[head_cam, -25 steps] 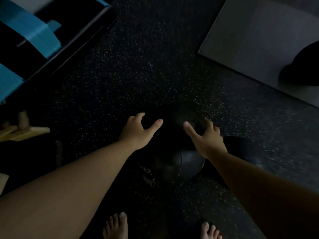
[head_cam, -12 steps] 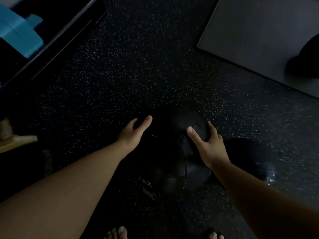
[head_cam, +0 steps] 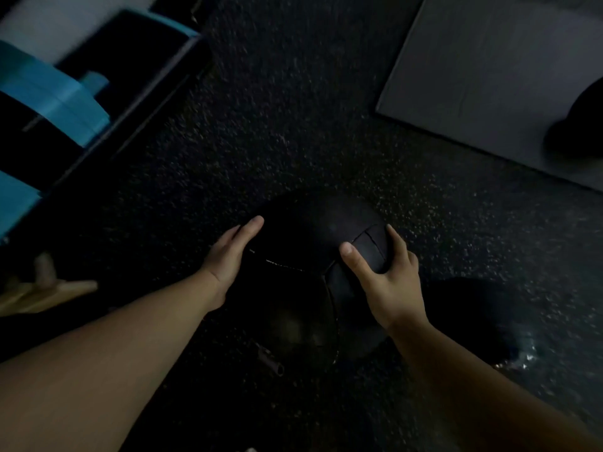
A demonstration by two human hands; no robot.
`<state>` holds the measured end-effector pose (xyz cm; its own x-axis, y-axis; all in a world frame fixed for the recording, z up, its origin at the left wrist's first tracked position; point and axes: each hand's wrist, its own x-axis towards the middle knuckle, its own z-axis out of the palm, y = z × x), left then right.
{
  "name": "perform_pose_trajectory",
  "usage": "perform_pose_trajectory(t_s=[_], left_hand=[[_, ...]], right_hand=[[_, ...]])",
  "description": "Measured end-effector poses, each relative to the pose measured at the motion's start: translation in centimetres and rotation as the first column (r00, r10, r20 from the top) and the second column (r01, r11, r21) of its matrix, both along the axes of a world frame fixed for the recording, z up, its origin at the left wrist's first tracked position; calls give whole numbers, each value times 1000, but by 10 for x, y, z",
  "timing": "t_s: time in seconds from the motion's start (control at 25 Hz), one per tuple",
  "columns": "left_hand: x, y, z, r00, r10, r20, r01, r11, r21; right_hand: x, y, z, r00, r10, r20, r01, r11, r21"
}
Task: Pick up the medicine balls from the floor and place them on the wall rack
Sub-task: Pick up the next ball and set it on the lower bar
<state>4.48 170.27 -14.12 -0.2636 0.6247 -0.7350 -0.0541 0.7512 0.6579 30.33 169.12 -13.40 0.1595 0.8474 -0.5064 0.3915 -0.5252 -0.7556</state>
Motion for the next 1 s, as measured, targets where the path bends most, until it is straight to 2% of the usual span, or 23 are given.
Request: perform_pose_trajectory(t_s=[0.2, 0.32, 0.48, 0.6, 0.72, 0.84, 1.0], left_hand=[[-65, 50, 156, 991, 101, -88, -84, 981, 172], [-100, 70, 291, 976, 189, -111, -145, 937, 318], [-138, 72, 490, 944, 313, -104, -206, 804, 558], [-171, 44, 659, 896, 418, -152, -203, 689, 696], [-210, -2, 808, 840, 525, -139, -209, 549, 809], [-255, -50, 921, 791, 596, -134, -208, 469, 858], [-322, -105, 1016, 729, 665, -159, -161, 393, 905]], right_hand=[[-53, 75, 138, 991, 75, -107, -54, 981, 189], [-87, 118, 267, 976, 166, -143, -112, 938, 327], [-132, 150, 465, 940, 295, -173, -171, 843, 511], [-174, 148, 628, 896, 406, -181, -207, 742, 638], [-226, 126, 773, 836, 515, -190, -209, 619, 757], [-291, 103, 876, 793, 584, -173, -186, 503, 844], [-386, 78, 960, 721, 665, -192, -131, 404, 905]])
